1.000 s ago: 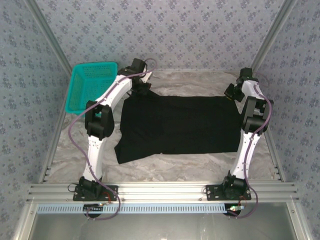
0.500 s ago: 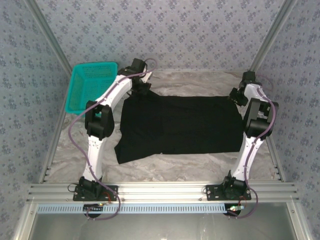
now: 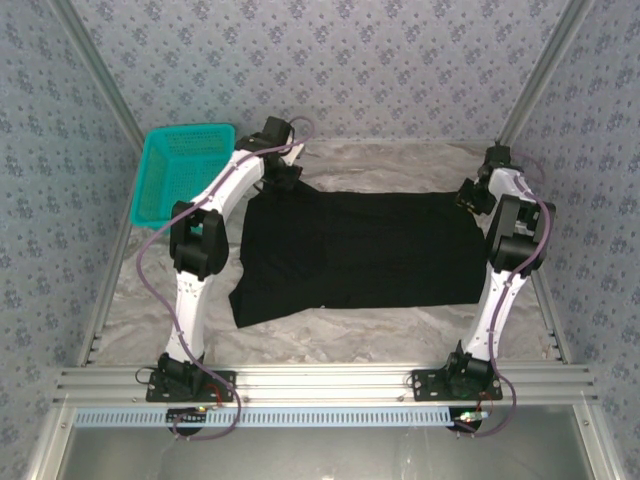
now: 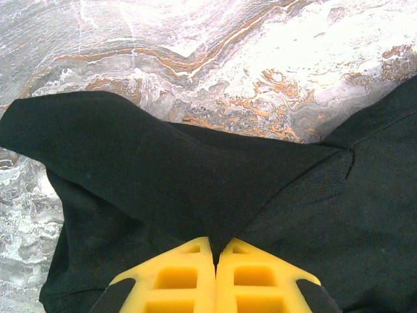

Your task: Fold the inside-out t-shirt

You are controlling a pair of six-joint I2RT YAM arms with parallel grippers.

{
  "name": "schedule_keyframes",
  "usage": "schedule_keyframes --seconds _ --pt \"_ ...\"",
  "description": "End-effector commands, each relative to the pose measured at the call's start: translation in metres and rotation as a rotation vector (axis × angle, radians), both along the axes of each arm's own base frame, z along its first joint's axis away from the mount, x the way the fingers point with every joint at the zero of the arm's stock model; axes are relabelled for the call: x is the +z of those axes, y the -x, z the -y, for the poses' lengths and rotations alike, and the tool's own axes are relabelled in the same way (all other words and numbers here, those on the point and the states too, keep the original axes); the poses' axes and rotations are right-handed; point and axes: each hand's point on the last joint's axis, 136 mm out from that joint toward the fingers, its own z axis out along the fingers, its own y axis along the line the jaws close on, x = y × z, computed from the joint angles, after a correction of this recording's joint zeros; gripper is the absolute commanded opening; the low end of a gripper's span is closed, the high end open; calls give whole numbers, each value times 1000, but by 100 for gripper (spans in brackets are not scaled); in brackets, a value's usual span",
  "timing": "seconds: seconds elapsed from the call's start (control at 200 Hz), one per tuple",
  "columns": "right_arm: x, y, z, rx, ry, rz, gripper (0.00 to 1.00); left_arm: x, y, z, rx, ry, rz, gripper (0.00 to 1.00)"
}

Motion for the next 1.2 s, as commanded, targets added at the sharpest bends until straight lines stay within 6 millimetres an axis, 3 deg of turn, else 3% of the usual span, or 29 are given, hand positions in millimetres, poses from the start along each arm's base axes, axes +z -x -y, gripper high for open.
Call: schedule_keyframes --seconds 0.0,0.305,0.445,0.63,0.859,0.989,1.199 --pt "-3 -2 -6 20 -31 -13 27 6 0 2 -18 -4 8 2" --pt "9 -13 -9 31 -32 21 10 3 0 2 -20 -7 3 2" --pt "20 -17 -8 26 -18 40 8 8 -1 2 -12 -1 10 2" --pt "60 -21 -4 13 10 123 6 27 -5 4 11 29 42 1" --pt "111 -14 -1 8 20 231 5 75 -2 5 37 91 105 0" --pt "119 -13 -2 23 14 240 5 86 4 3 43 99 111 0" --pt "117 -11 -5 52 8 245 6 87 13 -1 46 89 96 0"
